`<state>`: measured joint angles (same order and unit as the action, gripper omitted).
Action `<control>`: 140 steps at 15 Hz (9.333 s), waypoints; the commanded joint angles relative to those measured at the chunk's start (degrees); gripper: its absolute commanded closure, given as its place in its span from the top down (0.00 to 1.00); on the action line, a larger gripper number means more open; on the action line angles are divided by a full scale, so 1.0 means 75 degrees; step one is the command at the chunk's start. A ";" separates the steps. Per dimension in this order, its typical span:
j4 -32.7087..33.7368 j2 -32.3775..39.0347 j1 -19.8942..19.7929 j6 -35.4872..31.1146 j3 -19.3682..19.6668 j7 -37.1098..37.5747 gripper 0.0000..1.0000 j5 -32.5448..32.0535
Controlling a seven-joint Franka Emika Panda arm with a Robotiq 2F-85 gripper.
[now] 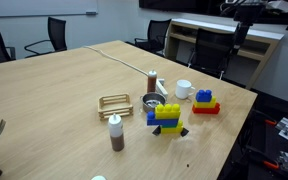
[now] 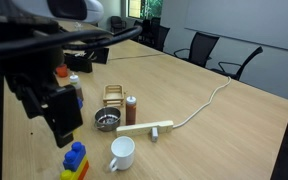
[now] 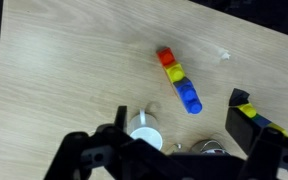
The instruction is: Put the stack of Lego's on the right on the stack of Lego's on the left
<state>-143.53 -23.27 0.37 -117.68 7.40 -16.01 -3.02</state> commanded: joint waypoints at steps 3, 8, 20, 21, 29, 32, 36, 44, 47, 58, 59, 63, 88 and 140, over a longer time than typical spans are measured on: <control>-0.0071 0.1005 0.0234 -0.1349 -0.0072 -0.0628 1.00 0.0209; -0.0160 0.2168 0.0411 -0.2609 -0.0449 -0.1233 1.00 -0.0138; -0.0435 0.2611 0.0447 -0.3093 -0.0776 -0.1549 1.00 -0.0254; -0.0502 0.2688 0.0461 -0.3249 -0.0835 -0.1626 1.00 -0.0243; -0.0680 0.3132 0.0407 -0.3757 -0.1080 -0.1459 1.00 -0.0617; -0.0667 0.3124 0.0404 -0.3755 -0.1078 -0.1459 1.00 -0.0617; -0.0628 0.3291 0.0398 -0.3804 -0.1074 -0.1426 1.00 -0.0639; -0.0686 0.4115 0.0321 -0.4476 -0.1175 -0.1532 1.00 -0.0654; -0.0729 0.4239 0.0318 -0.4609 -0.1207 -0.1438 1.00 -0.0796; -0.0749 0.4377 0.0307 -0.4944 -0.1197 -0.1215 0.43 -0.1188; -0.0746 0.4372 0.0305 -0.4935 -0.1196 -0.1207 0.34 -0.1181; -0.0756 0.4312 0.0315 -0.4896 -0.1141 -0.1063 0.10 -0.1301; 0.1427 0.2268 0.0941 -0.0925 -0.1688 0.0182 0.11 -0.0813; 0.3073 0.4323 0.1742 -0.1262 -0.2879 0.0481 0.11 0.0002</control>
<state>-119.99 9.41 13.62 -126.89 -13.78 -10.64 -4.31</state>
